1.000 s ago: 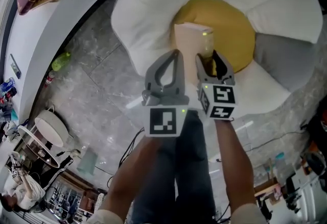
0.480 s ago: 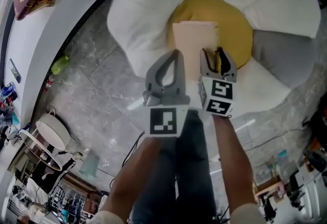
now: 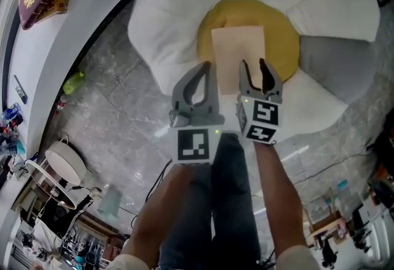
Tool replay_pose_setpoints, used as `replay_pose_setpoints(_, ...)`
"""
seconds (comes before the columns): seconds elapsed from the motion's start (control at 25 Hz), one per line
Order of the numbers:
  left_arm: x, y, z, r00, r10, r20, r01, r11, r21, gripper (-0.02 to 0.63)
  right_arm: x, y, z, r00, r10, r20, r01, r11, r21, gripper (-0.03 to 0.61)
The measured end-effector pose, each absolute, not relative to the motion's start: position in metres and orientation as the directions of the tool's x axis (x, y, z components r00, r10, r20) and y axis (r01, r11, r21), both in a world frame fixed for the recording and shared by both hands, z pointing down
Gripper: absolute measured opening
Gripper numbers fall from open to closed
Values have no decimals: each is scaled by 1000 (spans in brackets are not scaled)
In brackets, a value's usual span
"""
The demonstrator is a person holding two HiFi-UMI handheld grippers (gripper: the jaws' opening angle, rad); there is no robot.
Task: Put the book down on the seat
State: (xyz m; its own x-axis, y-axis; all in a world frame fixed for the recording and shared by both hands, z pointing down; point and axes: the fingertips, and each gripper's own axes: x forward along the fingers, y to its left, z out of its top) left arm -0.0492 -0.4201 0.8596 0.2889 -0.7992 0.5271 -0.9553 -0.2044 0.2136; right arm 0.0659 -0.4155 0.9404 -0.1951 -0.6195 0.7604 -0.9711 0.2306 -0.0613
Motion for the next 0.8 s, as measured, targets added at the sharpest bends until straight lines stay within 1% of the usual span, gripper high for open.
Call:
replay_pose_setpoints(0.12, -46, -420, 855, 292, -799, 526, -955, -214, 206, 6, 71, -417, 930, -168, -648, 743, -976, 213, -36, 153)
replay_pose_setpoints(0.2, -44, -419, 851, 295, -798, 525, -954, -223, 199, 6, 74, -418, 920, -158, -669, 727, -979, 204, -26, 88)
replay_pose_setpoints(0.24, -43, -418, 848, 296, -800, 522, -954, -226, 196, 6, 75, -418, 915, -159, -677, 718, -980, 198, -30, 31)
replay_pose_setpoints(0.28, -42, -417, 845, 297, -800, 521, -954, -228, 194, 6, 77, -419, 909, -160, -687, 709, -981, 192, -35, 3)
replay_pose_setpoints(0.56, -30, -411, 812, 317, -797, 515, -948, -278, 152, 6, 88, -421, 861, -161, -728, 666, -984, 174, -48, 3)
replay_pose_setpoints(0.8, -15, -409, 765, 319, -818, 478, -948, -279, 155, 6, 102, -412, 817, -180, -747, 640, -982, 175, -72, 3)
